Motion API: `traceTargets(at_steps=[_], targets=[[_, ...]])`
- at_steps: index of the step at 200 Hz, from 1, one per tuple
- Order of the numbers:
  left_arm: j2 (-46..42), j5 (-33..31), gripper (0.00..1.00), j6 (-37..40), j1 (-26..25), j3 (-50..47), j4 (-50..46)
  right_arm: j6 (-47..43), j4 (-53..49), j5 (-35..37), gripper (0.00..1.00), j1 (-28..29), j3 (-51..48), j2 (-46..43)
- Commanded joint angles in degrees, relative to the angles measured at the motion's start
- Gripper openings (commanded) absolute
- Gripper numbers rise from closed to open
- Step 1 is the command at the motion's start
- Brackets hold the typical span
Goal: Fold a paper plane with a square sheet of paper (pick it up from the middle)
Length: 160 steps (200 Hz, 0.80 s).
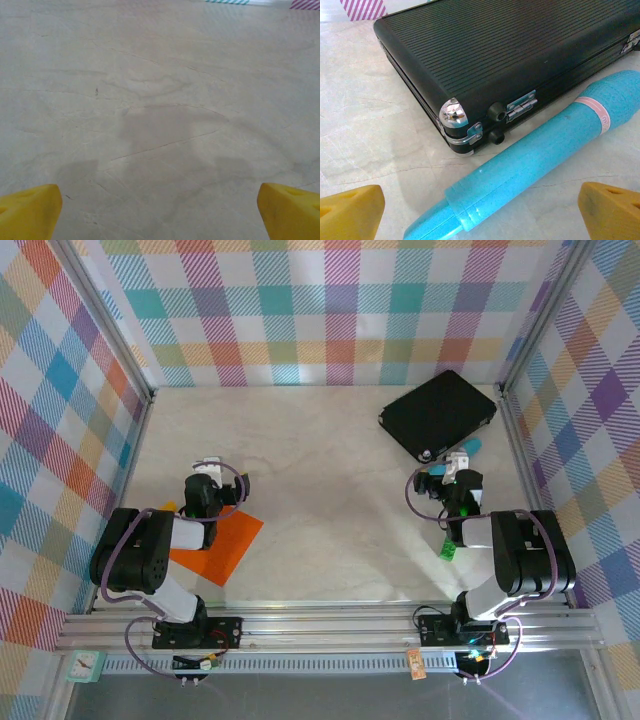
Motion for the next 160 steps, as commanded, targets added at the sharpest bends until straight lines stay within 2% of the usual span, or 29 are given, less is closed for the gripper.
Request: traceTargets(at_steps=[1, 160], targets=[[-0.01, 0.86, 1.0, 0.63, 0.74, 0.82, 0.59, 0.42, 0.07, -0.8, 0.99, -0.36, 1.14, -0.01], [0.03, 0.39, 1.0, 0.4, 0.73, 0.99, 0.41, 0.52, -0.11, -0.8, 0.99, -0.37, 1.31, 0.0]])
